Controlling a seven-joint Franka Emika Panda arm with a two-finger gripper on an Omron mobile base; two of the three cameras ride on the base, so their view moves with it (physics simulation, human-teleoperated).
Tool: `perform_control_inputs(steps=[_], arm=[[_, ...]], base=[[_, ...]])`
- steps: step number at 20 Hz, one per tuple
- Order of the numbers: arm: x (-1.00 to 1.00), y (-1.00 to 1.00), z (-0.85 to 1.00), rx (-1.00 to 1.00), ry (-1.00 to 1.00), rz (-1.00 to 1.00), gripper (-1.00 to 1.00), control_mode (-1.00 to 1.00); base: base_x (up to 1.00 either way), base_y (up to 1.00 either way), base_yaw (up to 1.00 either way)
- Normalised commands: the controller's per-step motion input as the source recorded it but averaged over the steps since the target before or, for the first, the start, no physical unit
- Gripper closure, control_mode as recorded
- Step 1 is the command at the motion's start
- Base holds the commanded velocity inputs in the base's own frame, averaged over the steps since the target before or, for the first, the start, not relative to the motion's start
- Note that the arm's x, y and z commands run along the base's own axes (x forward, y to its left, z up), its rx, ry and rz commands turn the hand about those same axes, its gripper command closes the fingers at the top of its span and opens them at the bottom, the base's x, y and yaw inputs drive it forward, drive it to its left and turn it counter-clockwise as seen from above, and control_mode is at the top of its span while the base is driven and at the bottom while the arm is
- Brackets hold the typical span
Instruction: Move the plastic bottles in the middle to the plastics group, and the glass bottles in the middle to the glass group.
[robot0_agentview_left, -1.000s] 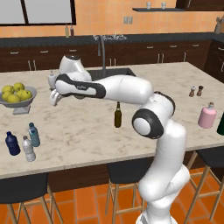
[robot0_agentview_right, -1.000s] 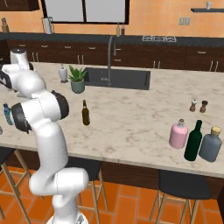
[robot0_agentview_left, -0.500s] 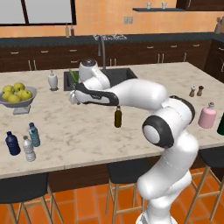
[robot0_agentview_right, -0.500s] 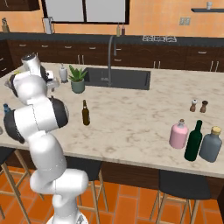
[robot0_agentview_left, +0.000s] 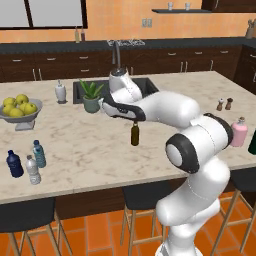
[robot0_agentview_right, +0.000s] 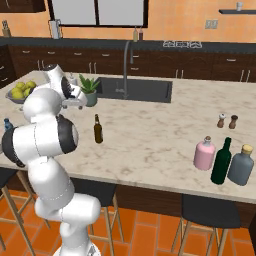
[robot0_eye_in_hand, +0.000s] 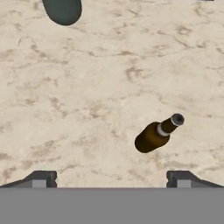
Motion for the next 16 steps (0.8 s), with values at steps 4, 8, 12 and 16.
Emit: perform_control_inputs(steps=[4, 8, 12, 16], arm=[[-0.71, -0.88, 0.04, 0.22, 0.00, 0.03, -1.00, -1.00], [-0.07, -1.00, -0.38, 0.01, 0.01, 0.11, -1.00, -1.00], [0.00, -0.66, -0.58, 0.03, 0.00, 0.18, -1.00, -1.00], [0.00, 0.01, -0.26, 0.00, -0.05, 0.19, -1.00, -1.00]], base=[[0.00, 0.00, 0.00], [0.00, 0.00, 0.00], [0.00, 0.00, 0.00], [0.00, 0.00, 0.00]])
